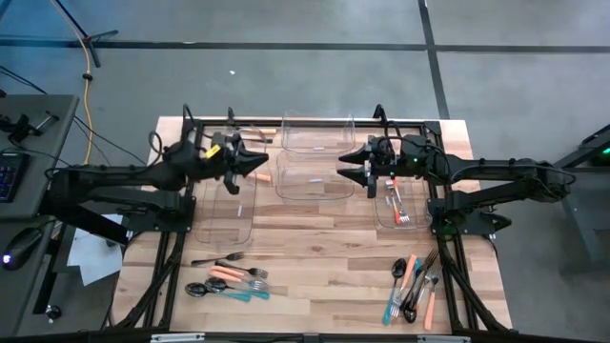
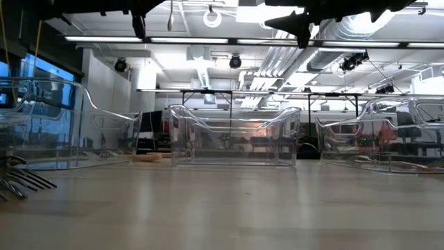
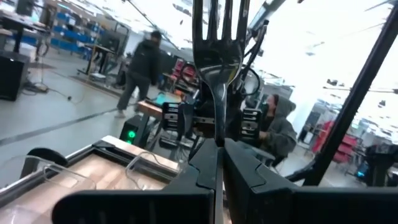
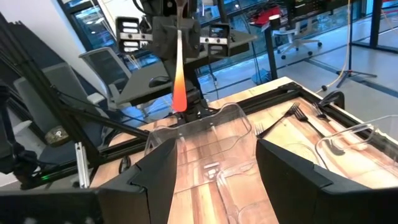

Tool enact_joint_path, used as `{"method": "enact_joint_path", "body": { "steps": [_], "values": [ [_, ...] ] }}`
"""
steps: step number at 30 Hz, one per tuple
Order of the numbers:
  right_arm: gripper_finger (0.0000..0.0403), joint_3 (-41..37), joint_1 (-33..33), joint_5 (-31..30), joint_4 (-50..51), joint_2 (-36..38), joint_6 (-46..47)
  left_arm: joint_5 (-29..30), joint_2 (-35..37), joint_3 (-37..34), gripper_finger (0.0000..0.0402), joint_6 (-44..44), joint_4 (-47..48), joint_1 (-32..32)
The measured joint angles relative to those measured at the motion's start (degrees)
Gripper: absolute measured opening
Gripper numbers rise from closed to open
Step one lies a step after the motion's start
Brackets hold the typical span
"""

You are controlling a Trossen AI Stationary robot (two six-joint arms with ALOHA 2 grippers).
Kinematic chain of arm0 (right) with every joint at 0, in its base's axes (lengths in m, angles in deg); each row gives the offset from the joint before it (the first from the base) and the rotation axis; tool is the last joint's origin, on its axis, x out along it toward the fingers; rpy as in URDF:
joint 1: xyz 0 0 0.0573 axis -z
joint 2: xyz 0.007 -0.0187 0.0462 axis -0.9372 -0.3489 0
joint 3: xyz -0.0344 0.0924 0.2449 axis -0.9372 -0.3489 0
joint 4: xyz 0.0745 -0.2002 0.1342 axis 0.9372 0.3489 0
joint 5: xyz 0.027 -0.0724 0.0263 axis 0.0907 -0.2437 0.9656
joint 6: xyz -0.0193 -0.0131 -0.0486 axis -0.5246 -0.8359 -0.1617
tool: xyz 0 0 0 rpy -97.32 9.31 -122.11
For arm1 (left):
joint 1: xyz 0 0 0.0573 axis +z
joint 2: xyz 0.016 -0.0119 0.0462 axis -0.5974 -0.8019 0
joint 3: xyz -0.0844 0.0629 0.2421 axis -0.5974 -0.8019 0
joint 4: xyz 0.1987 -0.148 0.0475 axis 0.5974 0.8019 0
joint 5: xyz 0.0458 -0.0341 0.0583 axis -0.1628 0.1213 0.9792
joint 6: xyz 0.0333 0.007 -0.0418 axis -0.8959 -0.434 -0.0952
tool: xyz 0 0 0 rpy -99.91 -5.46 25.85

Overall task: Sort silverware by color (type)
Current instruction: Put the orange fork into the bottom right transparent bin

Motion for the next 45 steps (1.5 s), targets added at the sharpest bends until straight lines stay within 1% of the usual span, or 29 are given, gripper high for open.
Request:
{"method": "enact_joint_path", "body": {
  "steps": [11,16,37,41,45],
  "values": [
    [0.0204,0.0,0.0,0.0,0.0,0.0,0.0,0.4,0.0,-0.7,0.0000,0.0,-0.9,0.0],
    [0.0204,0.0,0.0,0.0,0.0,0.0,0.1,0.4,0.0,-0.7,0.0000,-2.4,-0.9,0.0],
    [0.0204,0.0,0.0,-0.1,-0.1,0.0,0.0,0.4,0.0,-0.6,0.0000,-2.5,-0.9,0.0],
    [0.0204,0.0,-0.1,-0.1,-1.6,-0.8,0.1,3.7,-3.1,1.2,0.0000,-1.9,-0.8,0.0],
    [0.0204,0.0,-0.8,-0.2,-5.0,-3.5,0.0,6.3,-10.5,6.0,0.0000,-1.7,-0.7,0.0]
  ]
}}
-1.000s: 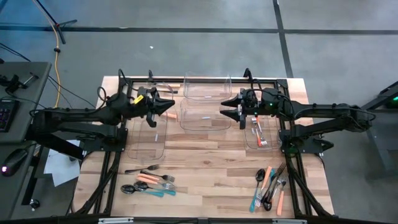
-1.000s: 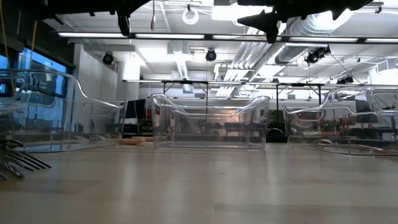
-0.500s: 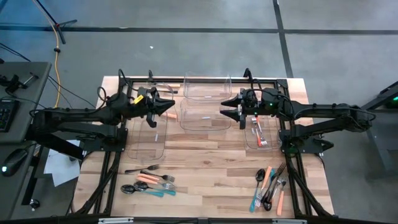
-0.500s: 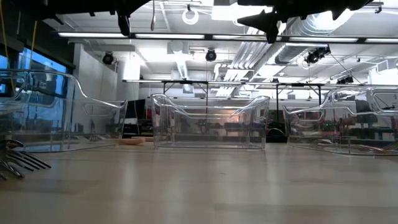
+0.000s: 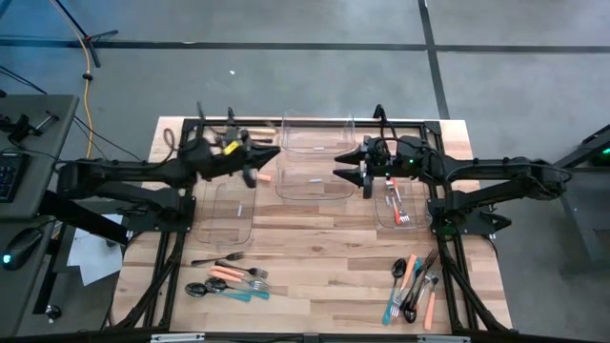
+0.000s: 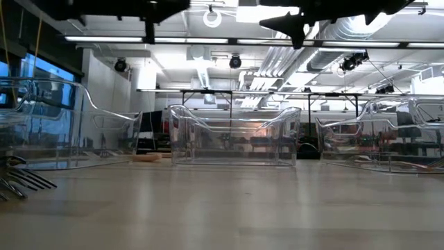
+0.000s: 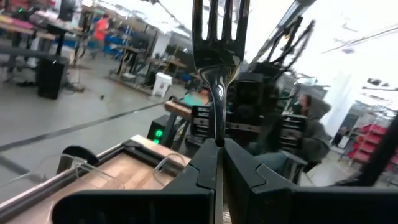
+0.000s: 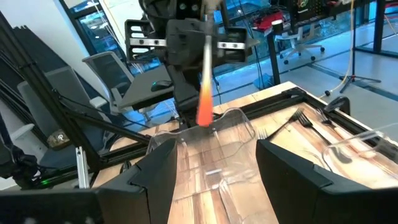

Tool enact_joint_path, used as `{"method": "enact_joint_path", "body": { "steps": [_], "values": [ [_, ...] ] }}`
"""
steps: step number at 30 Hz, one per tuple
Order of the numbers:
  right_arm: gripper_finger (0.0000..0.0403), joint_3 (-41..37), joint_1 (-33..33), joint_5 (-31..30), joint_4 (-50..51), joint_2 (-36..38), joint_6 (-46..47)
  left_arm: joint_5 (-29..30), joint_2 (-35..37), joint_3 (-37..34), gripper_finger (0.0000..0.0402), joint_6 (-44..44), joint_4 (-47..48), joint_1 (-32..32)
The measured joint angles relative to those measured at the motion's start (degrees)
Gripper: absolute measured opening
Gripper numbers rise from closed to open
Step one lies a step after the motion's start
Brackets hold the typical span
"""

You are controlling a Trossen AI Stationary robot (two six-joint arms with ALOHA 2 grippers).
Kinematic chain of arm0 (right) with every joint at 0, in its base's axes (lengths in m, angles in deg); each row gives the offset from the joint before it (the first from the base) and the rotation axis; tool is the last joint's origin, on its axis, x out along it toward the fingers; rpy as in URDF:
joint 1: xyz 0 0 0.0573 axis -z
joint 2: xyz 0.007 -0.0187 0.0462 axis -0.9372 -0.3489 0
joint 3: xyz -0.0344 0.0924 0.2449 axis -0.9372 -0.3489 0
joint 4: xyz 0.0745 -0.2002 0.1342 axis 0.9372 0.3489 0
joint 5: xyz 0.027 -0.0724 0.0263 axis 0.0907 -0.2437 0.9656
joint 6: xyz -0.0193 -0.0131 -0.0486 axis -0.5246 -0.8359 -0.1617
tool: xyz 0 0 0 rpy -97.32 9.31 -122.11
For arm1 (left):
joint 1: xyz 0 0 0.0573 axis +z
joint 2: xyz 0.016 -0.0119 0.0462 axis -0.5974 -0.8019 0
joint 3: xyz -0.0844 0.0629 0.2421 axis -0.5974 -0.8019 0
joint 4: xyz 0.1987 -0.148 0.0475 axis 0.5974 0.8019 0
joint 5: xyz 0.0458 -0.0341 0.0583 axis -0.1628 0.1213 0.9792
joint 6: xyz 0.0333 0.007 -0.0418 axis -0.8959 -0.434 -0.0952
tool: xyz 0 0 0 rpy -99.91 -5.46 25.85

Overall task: Sort silverware by color (type)
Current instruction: Put the orange fork into the bottom right transparent bin

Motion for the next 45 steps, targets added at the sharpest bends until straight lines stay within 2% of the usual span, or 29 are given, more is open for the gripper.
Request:
{"method": "enact_joint_path", "body": {
  "steps": [7,11,13,16,28,32,40,42,45],
  "values": [
    [0.0204,0.0,-0.9,-0.1,-4.9,-6.1,0.0,1.1,-13.4,10.6,0.0000,-1.3,0.1,0.0],
    [0.0204,0.0,-0.8,-3.7,-8.2,-9.0,0.0,1.5,-18.5,14.5,0.0000,-2.0,-0.2,-0.3],
    [0.0204,0.0,-0.8,-4.3,-10.9,-10.5,0.0,-0.2,-20.6,16.0,0.0000,-1.9,-0.6,-0.6],
    [0.0204,0.0,-0.8,-4.3,-12.9,-12.3,0.4,-2.8,-23.0,16.8,0.0000,-1.9,-3.1,-1.1],
    [0.0202,0.0,-0.8,-2.8,-14.7,-13.5,1.7,-4.7,-25.3,16.9,0.0000,-0.4,-5.5,-1.9],
    [0.0168,0.0,-0.8,-2.7,-14.7,-13.5,4.8,-4.7,-25.3,16.9,0.0000,-0.4,-5.4,-1.9],
    [0.0028,0.0,-0.8,-1.7,-14.6,-13.5,5.8,-4.7,-25.3,16.9,0.0000,-0.4,-5.2,-1.8],
    [0.0015,0.0,-0.8,-1.0,-14.6,-13.5,5.8,-4.6,-25.3,16.9,0.0000,-0.3,-5.1,-1.8],
    [0.0028,0.0,-0.8,-0.7,-14.6,-13.5,6.9,-4.6,-25.3,16.9,0.0000,-0.3,-5.0,-1.8]
  ]
}}
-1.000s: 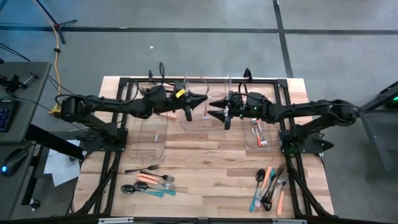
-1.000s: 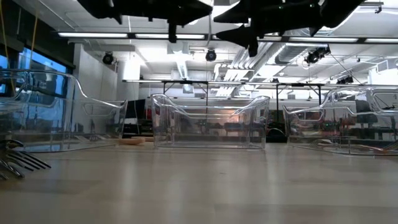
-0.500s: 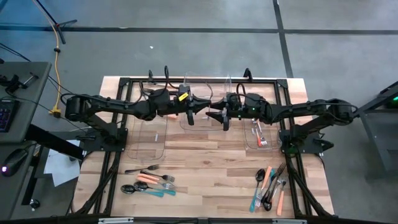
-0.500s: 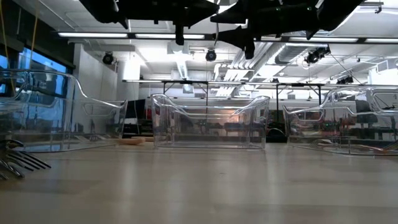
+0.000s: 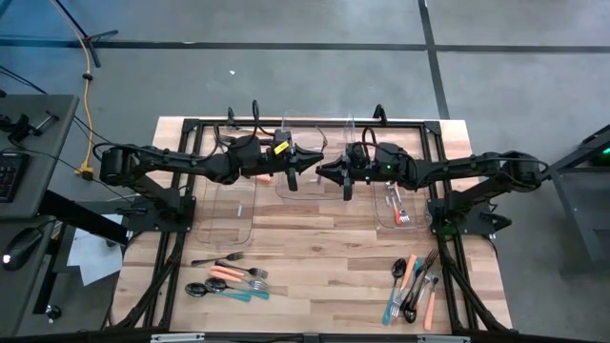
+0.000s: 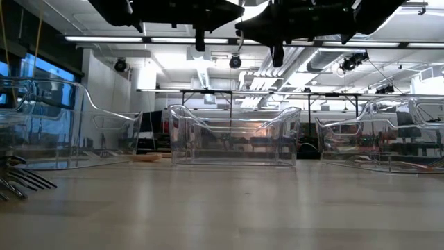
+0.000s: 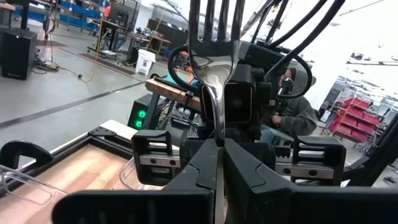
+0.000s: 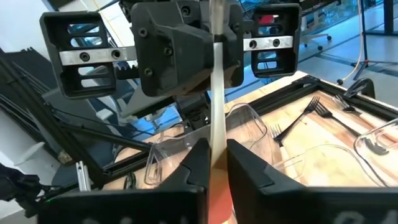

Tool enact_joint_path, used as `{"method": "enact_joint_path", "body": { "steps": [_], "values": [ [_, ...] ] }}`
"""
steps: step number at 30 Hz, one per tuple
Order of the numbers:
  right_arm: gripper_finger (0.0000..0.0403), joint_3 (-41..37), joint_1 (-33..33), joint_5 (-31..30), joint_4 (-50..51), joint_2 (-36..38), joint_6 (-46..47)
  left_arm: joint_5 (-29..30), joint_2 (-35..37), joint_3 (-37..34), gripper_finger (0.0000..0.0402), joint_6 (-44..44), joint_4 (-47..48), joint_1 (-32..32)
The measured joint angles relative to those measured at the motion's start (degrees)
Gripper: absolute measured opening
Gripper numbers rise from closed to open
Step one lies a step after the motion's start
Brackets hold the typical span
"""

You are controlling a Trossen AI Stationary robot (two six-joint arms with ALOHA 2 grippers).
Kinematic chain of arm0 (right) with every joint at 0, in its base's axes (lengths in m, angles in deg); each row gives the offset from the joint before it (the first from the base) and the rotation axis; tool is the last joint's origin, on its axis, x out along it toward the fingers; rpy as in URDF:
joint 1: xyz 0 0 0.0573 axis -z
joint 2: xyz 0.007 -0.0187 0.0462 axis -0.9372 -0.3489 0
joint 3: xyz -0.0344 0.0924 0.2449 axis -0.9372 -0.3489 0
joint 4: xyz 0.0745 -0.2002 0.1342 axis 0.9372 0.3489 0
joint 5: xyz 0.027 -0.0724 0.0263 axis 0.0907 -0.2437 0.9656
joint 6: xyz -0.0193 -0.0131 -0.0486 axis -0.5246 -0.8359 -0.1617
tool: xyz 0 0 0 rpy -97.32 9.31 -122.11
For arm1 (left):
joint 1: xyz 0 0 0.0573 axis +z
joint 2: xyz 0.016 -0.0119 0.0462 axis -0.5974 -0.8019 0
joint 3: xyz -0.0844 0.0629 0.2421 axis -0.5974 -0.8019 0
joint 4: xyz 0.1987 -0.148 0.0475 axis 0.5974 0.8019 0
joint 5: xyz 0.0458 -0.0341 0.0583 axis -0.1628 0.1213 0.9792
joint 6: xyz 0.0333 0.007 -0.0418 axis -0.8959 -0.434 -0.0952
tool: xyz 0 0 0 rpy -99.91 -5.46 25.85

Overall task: Sort silverware by color (type)
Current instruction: Put the orange fork into the bottom right transparent bin

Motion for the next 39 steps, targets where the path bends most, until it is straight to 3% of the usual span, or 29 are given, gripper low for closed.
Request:
{"method": "enact_joint_path", "body": {
  "steps": [6,12,17,22,32,39],
  "values": [
    [0.0015,0.0,0.0,0.1,0.0,0.0,0.3,0.0,0.0,0.0,0.0017,-0.1,0.1,0.0],
    [0.0000,0.0,0.0,2.1,0.2,0.0,0.2,-2.1,1.6,0.0,0.0064,-0.1,1.5,0.9],
    [0.0000,0.0,0.3,3.4,1.0,0.8,-1.3,-4.4,7.2,0.0,0.0113,-1.7,13.1,2.7],
    [0.0000,0.0,2.4,3.4,10.7,6.2,-5.4,-6.8,16.0,-1.1,0.0138,-5.0,25.7,4.4],
    [0.0000,0.0,5.7,3.5,35.8,24.4,-10.8,-4.4,32.5,-20.8,0.0131,1.4,11.9,3.3],
    [0.0000,-4.1,4.1,3.6,31.5,29.4,-12.5,-3.4,36.7,-23.4,0.0087,0.9,12.1,3.0]
  ]
}}
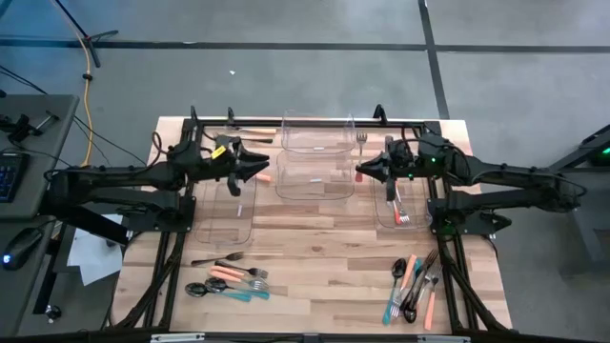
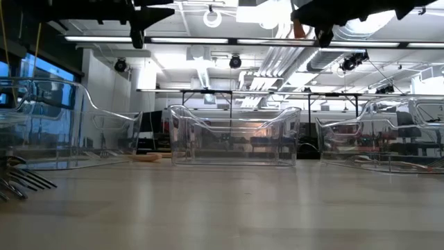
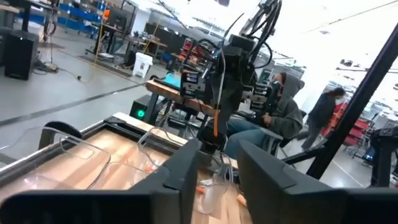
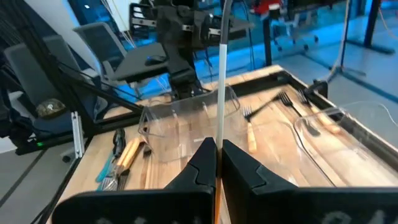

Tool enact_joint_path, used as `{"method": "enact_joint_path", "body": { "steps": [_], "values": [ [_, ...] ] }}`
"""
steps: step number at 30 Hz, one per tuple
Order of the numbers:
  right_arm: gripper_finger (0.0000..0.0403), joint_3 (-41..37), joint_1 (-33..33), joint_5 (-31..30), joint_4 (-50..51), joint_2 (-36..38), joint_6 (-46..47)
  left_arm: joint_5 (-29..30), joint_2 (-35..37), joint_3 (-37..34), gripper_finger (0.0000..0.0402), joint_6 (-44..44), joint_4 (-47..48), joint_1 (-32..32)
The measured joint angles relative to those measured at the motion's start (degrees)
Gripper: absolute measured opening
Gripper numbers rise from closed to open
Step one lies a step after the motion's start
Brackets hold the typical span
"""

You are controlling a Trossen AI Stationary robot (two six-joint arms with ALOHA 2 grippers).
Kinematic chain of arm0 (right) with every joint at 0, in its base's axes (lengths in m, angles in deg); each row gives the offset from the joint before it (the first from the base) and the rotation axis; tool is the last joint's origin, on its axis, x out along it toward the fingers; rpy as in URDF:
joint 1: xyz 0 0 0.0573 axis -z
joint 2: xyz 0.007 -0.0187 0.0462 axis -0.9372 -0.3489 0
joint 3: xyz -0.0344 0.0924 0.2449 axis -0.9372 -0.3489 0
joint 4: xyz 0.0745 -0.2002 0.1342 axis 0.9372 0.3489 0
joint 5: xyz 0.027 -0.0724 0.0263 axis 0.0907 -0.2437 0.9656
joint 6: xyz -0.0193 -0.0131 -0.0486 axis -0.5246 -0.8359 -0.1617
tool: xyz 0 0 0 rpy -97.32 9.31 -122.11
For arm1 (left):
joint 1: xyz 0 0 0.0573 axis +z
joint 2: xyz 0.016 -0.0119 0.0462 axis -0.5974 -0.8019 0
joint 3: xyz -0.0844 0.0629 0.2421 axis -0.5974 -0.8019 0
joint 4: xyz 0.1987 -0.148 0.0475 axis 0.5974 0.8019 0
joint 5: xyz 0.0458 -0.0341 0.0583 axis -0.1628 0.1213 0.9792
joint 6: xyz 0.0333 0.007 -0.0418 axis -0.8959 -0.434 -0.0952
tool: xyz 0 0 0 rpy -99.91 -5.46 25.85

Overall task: Sort silverware by color (type)
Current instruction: Put the orange fork into the bottom right transparent bin

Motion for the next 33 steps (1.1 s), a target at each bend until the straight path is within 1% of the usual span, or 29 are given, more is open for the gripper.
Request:
{"method": "enact_joint_path", "body": {
  "steps": [4,5,15,17,19,21,24,26,28,30,31,33],
  "values": [
    [0.0000,-2.7,-0.4,0.0,-3.8,0.2,0.5,-0.2,0.1,0.0,0.0018,-2.2,-0.1,0.0],
    [0.0000,-2.9,-0.6,0.0,-4.5,0.2,0.8,-0.3,0.1,0.0,0.0009,-2.4,-0.1,0.0],
    [0.0000,-3.1,-1.5,0.0,-4.9,0.2,1.1,-0.4,0.1,0.0,0.0001,-3.0,0.0,0.0],
    [0.0000,-2.9,-1.5,-0.9,-4.1,0.2,2.8,-0.4,0.1,0.0,0.0001,-3.0,0.0,0.0],
    [0.0000,-0.7,-1.4,-4.3,1.3,0.4,6.8,-0.4,0.1,0.0,0.0001,-2.9,0.0,0.0],
    [0.0000,3.1,-1.3,-8.9,9.1,0.5,9.8,-0.4,0.1,0.0,0.0001,-2.5,0.0,0.0],
    [0.0000,9.1,-1.3,-15.5,26.9,0.3,12.9,-0.4,0.0,0.0,0.0000,-2.5,0.0,0.0],
    [0.0000,11.6,-1.3,-18.7,37.8,0.0,16.8,-0.3,0.0,0.0,0.0000,-2.5,0.0,0.0],
    [0.0000,12.7,-1.3,-19.7,46.3,0.1,21.4,0.0,0.0,0.0,0.0000,-2.5,0.0,0.0],
    [0.0000,12.5,-1.4,-19.3,53.9,0.1,27.0,0.0,0.0,0.0,0.0000,-2.5,0.0,0.0],
    [0.0000,11.9,-1.7,-18.7,56.7,0.1,29.7,0.0,0.0,0.0,0.0000,-2.5,0.0,0.0],
    [0.0000,9.9,-2.5,-16.4,58.9,0.2,34.3,0.1,0.0,0.0,0.0000,-2.5,0.0,0.0]
  ]
}}
